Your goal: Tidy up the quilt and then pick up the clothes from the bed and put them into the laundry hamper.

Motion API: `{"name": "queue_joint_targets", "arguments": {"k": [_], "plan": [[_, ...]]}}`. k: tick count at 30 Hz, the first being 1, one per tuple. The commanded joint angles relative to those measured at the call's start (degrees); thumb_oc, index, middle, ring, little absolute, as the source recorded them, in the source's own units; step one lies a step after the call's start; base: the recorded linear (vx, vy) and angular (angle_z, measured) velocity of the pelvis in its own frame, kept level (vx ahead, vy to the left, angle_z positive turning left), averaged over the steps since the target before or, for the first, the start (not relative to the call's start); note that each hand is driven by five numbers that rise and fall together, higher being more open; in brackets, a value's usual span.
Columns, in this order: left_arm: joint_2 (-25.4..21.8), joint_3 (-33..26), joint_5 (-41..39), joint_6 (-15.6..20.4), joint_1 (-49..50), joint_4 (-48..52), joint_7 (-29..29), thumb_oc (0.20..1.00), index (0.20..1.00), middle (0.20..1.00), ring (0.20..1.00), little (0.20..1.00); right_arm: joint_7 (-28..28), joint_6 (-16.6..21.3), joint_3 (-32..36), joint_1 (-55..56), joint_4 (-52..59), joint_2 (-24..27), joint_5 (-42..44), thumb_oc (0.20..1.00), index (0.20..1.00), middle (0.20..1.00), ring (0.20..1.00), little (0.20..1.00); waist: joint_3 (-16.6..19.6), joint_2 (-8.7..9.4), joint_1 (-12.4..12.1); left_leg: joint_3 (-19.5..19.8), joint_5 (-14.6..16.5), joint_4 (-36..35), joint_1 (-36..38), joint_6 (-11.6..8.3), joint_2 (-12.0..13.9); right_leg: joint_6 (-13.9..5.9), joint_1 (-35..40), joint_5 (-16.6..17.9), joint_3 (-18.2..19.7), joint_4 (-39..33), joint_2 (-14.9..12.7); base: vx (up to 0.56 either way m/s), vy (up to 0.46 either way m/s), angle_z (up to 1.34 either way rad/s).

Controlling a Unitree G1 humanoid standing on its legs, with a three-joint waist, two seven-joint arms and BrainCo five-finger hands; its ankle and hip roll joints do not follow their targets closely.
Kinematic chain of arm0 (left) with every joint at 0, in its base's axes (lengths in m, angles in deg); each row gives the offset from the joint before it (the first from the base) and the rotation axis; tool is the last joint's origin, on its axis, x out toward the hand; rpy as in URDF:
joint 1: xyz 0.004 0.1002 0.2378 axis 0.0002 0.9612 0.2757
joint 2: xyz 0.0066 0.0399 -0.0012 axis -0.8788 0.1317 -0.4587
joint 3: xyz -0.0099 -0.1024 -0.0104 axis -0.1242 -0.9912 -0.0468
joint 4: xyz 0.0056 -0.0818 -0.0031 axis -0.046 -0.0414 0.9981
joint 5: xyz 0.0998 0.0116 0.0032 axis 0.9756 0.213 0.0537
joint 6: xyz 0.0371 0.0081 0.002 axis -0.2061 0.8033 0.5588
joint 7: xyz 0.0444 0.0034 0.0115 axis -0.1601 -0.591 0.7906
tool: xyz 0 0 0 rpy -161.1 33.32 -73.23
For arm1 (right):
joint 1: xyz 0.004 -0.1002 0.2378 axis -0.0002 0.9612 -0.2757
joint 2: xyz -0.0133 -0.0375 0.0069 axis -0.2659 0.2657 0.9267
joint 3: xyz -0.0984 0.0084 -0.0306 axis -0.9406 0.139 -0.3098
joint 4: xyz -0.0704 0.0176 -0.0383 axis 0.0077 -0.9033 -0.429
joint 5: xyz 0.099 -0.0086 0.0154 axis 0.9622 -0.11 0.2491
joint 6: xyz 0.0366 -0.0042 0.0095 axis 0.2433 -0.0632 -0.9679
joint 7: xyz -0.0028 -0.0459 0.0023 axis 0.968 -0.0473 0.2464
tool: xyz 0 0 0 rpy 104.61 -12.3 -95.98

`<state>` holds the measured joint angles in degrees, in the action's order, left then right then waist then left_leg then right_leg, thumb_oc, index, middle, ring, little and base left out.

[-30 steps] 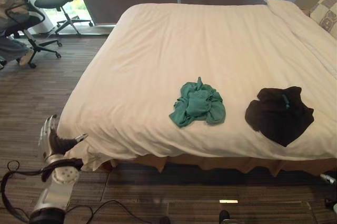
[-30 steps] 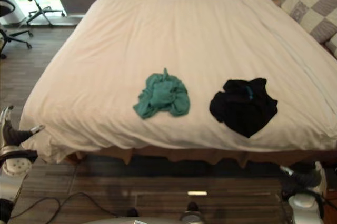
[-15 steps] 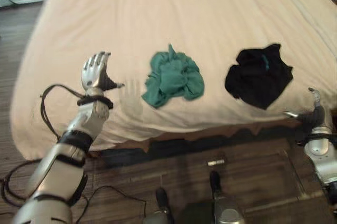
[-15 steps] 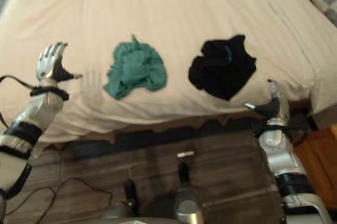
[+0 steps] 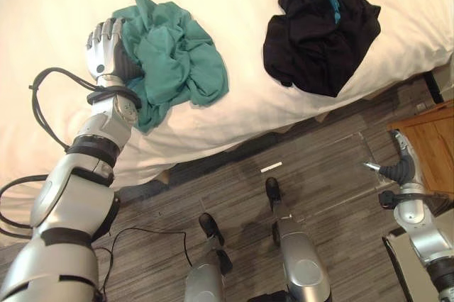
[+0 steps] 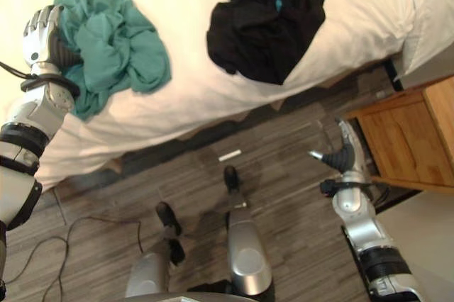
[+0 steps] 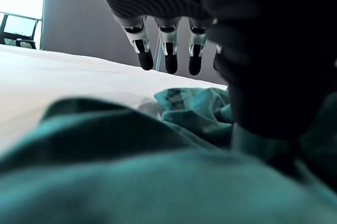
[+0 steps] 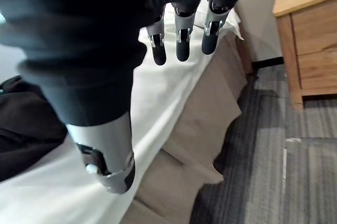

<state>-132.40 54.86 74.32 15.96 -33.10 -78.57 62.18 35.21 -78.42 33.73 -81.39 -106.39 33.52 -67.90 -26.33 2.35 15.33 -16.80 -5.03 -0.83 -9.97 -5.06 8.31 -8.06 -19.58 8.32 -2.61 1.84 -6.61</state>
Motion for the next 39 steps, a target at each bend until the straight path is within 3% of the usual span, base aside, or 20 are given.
{"name": "queue_joint_targets", "arguments": {"k": [1,2,3,4,9,14,23,27,33,34,35,36,39], "plan": [[1.6,-2.2,-2.5,2.1,2.6,-0.9,0.2,1.000,1.000,1.000,1.000,1.000,2.9,1.1,1.1,-1.0,0.3,0.8,-0.5,1.000,1.000,1.000,1.000,1.000,3.1,4.08,-0.3,2.4,7.9,12.5,-4.5,-3.10,3.1,-3.99,-1.8,-1.6,-1.5,0.8,-2.4,0.00,-0.007,-0.10],[2.8,-2.4,-2.5,2.3,3.6,-0.8,0.5,0.693,0.693,0.693,0.693,0.693,3.1,0.8,0.9,-1.7,0.4,1.0,-1.0,1.000,1.000,1.000,1.000,1.000,3.0,4.18,-0.3,2.3,8.1,12.6,-4.4,-3.08,3.2,-3.97,-1.8,-1.6,-1.5,0.8,-2.4,0.00,0.000,0.00],[5.8,-3.3,-3.3,2.7,6.6,-0.7,1.4,0.291,0.291,0.291,0.291,0.291,3.8,0.2,1.3,-3.2,1.5,1.8,-2.3,1.000,1.000,1.000,1.000,1.000,3.0,4.38,-0.7,2.1,8.4,12.7,-4.1,-3.12,3.3,-3.85,-1.5,-1.8,-1.4,0.9,-2.4,0.00,0.000,0.00],[5.8,-3.4,-3.3,2.7,6.6,-0.6,1.4,0.200,0.200,0.200,0.200,0.200,3.8,0.2,1.3,-3.2,1.5,1.8,-2.3,1.000,1.000,1.000,1.000,1.000,3.0,4.33,-0.7,2.1,8.4,12.7,-4.1,-3.12,3.3,-3.85,-1.4,-1.8,-1.4,0.8,-2.4,0.02,-0.005,0.03],[11.6,-3.8,-6.2,5.3,13.5,3.5,4.3,0.200,0.200,0.200,0.200,0.200,6.3,-0.9,2.0,-9.8,3.2,5.5,-5.0,1.000,1.000,1.000,1.000,1.000,3.9,4.07,-2.2,3.0,8.3,11.6,-3.3,-3.38,3.1,-3.47,0.0,-1.9,-2.3,0.2,-2.6,0.01,-0.001,0.01],[12.5,-4.9,-11.2,9.0,26.4,16.2,8.5,0.200,0.200,0.200,0.200,0.200,5.5,-1.8,-0.8,-18.0,0.1,10.9,-5.0,1.000,1.000,1.000,1.000,1.000,5.1,3.63,-6.4,4.6,8.0,10.8,-2.0,-3.61,2.8,-2.86,3.4,-2.3,-4.3,-0.9,-2.6,0.03,-0.060,0.10],[7.1,-18.6,-21.8,11.0,51.6,27.8,11.8,0.200,0.200,0.200,0.200,0.200,-1.9,-4.7,-12.3,-38.1,-26.1,19.4,3.2,1.000,1.000,1.000,1.000,1.000,4.4,2.02,-14.7,7.8,4.3,6.9,-0.4,-4.66,2.6,-1.96,6.9,-2.7,-8.7,-2.0,-2.5,0.01,-0.071,0.28],[7.2,-25.0,-26.4,11.4,59.8,27.0,13.6,0.200,0.200,0.200,0.200,0.200,-5.1,-5.8,-15.8,-43.1,-35.8,22.8,3.9,1.000,1.000,1.000,1.000,1.000,3.6,0.65,-17.5,9.7,1.3,4.2,-0.7,-5.34,2.8,-1.88,7.2,-2.9,-11.2,-2.6,-2.4,0.01,-0.079,0.35],[9.9,-28.4,-31.1,11.2,66.9,27.4,15.9,0.200,0.200,0.200,0.200,0.200,-7.6,-7.3,-16.0,-48.4,-48.4,25.7,7.2,1.000,1.000,1.000,1.000,1.000,1.7,-2.45,-20.4,12.2,-1.6,1.8,-2.4,-5.99,3.5,-1.82,6.7,-3.8,-14.6,-2.6,-2.1,-0.03,-0.076,0.38],[10.3,-28.7,-31.5,11.0,67.8,27.3,16.3,0.200,0.200,0.200,0.200,0.200,-8.2,-7.5,-15.3,-48.1,-50.5,26.2,7.7,0.859,0.859,0.859,0.859,0.859,1.3,-2.95,-20.9,12.6,-2.0,1.7,-2.9,-6.09,3.5,-1.75,6.4,-3.9,-15.0,-2.7,-2.0,-0.06,-0.063,0.28],[10.9,-29.1,-32.1,10.8,68.7,27.4,16.7,0.200,0.200,0.200,0.200,0.200,-8.6,-7.7,-14.6,-48.2,-51.7,26.5,8.7,0.416,0.416,0.416,0.416,0.416,1.2,-3.34,-21.2,12.9,-2.4,1.3,-3.4,-6.19,3.6,-1.65,6.0,-4.0,-15.4,-2.6,-1.9,-0.06,-0.050,0.21],[11.3,-29.4,-32.8,10.7,69.1,27.5,16.8,0.200,0.200,0.200,0.200,0.200,-8.7,-7.8,-13.8,-48.3,-52.8,26.4,9.8,0.200,0.200,0.200,0.200,0.200,1.0,-3.67,-21.4,13.0,-2.7,1.0,-3.6,-6.21,3.7,-1.66,5.8,-4.0,-15.5,-2.7,-1.8,-0.05,-0.038,0.23],[13.0,-29.2,-34.0,10.3,69.9,26.2,17.4,0.200,0.200,0.200,0.200,0.200,-9.5,-7.4,-10.7,-46.1,-54.9,25.5,14.1,0.200,0.200,0.200,0.200,0.200,0.8,-4.30,-21.8,13.3,-3.3,0.7,-4.3,-6.33,3.8,-1.50,5.4,-4.3,-15.9,-3.0,-1.5,-0.03,-0.029,0.11]]}}
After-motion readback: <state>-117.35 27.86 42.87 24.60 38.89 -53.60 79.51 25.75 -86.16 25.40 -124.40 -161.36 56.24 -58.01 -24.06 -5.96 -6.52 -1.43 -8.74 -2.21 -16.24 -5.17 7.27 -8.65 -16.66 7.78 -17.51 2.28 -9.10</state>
